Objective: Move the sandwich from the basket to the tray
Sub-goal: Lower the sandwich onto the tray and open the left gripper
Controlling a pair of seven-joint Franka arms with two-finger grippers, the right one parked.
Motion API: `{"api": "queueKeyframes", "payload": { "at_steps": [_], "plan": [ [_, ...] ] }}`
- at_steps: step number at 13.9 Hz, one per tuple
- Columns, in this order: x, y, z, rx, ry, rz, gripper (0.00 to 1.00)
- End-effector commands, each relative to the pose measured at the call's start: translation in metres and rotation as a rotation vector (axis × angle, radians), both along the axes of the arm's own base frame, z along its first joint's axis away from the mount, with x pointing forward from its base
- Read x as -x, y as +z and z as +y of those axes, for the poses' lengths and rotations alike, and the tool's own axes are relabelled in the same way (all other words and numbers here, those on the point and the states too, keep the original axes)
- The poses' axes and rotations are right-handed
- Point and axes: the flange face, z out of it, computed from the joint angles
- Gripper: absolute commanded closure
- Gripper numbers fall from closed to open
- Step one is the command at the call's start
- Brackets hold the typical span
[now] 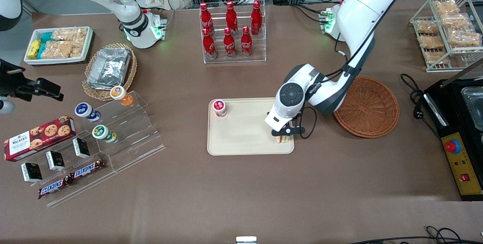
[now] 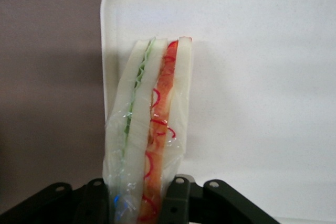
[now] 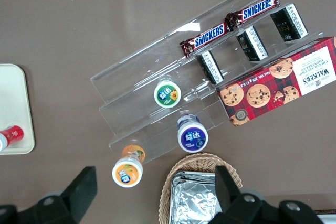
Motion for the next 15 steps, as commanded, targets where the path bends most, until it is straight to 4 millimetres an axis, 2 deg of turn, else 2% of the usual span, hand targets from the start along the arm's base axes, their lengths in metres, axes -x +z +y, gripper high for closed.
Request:
{"api": "queueKeyframes", "payload": {
  "at_steps": [1, 5, 7, 8, 9, 12, 15],
  "plan": [
    [-0.007, -0.001, -0.004, -0.009, 0.005, -0.028, 0.67],
    [-0.008, -0.011, 0.003, -0.024, 0.01, -0.019, 0.66],
    [-0.008, -0.012, 0.004, -0.033, 0.003, -0.023, 0.6],
    [-0.008, -0.011, 0.004, -0.033, -0.001, -0.024, 0.42],
    [-0.009, -0.011, 0.005, -0.032, -0.002, -0.024, 0.0],
    [-0.013, 0.01, 0.006, -0.029, 0.008, -0.045, 0.0],
    [-0.016, 0.061, 0.01, -0.047, 0.01, -0.065, 0.0]
  ]
}}
